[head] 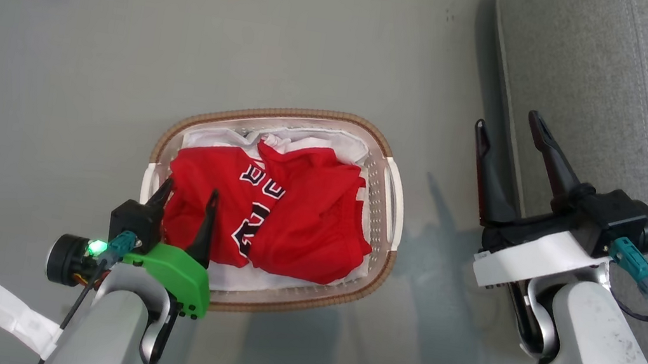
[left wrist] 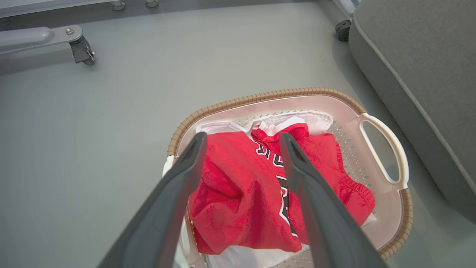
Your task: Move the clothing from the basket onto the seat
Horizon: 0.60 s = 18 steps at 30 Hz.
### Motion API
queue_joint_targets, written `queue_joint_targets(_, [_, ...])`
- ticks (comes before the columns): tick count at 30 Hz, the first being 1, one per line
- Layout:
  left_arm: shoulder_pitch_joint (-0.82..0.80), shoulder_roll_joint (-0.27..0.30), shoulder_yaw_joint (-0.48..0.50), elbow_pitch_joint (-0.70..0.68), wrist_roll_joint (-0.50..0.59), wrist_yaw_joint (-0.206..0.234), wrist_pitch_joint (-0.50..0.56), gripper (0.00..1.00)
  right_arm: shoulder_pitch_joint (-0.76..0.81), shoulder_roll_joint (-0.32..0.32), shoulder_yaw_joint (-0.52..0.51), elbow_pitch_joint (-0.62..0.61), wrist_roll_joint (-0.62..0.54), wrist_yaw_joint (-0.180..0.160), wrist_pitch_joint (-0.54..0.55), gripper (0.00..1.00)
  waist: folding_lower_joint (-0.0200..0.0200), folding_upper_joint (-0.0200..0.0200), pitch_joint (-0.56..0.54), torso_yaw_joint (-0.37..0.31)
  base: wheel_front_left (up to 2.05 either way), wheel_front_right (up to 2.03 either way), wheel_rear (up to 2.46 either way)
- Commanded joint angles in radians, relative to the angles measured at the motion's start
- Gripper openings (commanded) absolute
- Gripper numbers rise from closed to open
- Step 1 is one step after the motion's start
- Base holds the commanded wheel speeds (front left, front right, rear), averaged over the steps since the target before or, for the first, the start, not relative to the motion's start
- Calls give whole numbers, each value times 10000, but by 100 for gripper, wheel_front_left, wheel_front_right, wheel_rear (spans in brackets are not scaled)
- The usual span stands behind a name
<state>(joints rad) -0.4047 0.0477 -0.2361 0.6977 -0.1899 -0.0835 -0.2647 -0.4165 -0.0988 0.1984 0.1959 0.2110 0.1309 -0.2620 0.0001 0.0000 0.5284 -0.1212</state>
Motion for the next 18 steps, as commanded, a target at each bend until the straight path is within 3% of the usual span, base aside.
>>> queue_joint_targets(1, [-266, 55, 14, 169, 4, 50, 4, 100, -153, 44, 58, -98, 60, -3, -43, 100, -1, 0, 489, -382, 0, 0, 0])
queue_joint_targets(18, [-1616, 278, 656, 2186, 541, 860, 4, 100, -728, 397, 435, -246, 348, -3, -43, 100, -1, 0, 1859, -1424, 0, 0, 0])
